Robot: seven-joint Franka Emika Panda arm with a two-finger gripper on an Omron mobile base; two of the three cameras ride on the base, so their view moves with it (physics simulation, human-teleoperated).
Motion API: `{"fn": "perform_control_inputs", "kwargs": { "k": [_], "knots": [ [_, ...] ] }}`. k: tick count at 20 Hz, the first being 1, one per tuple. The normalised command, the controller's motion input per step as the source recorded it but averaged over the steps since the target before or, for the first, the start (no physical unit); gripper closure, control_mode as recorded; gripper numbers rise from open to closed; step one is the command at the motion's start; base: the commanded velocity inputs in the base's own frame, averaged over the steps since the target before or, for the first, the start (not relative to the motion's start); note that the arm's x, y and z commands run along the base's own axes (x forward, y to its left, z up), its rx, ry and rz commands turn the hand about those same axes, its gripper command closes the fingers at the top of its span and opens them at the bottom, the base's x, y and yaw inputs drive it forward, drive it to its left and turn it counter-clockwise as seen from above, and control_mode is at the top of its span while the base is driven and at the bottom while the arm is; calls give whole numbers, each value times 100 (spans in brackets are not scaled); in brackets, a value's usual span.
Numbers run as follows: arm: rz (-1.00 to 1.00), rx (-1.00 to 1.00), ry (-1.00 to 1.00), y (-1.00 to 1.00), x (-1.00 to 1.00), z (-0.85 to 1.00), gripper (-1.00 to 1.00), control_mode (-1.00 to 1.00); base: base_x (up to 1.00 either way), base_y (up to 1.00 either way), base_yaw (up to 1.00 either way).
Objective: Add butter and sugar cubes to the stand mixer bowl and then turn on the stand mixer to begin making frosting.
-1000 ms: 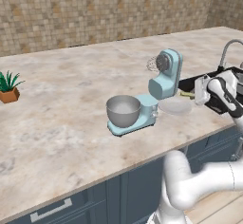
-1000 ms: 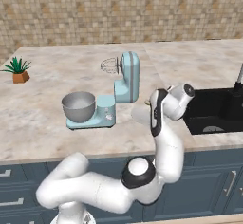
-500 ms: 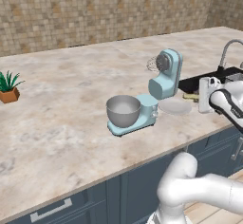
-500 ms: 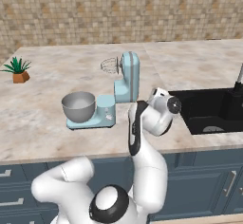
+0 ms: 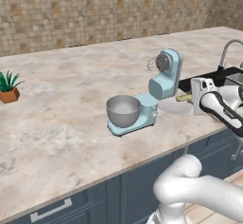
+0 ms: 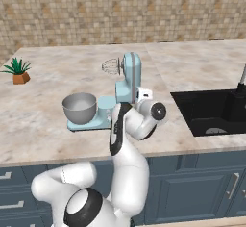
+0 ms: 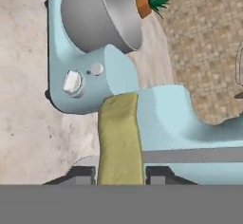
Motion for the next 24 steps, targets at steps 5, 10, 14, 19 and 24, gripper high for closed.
{"fn": "perform_control_inputs", "kwargs": {
  "k": [5, 10, 14, 19, 24],
  "knots": [
    [31, -31, 0, 0, 2, 21, 100, -100, 0, 0, 0],
    [32, -39, 0, 23, 1, 9, 100, -100, 0, 0, 0],
    [22, -48, -4, 78, 0, 0, 100, -100, 0, 0, 0],
    [6, -46, -11, 88, 0, 0, 100, -100, 0, 0, 0],
    [3, -37, -5, 65, 0, 1, 100, -100, 0, 0, 0]
  ]
}}
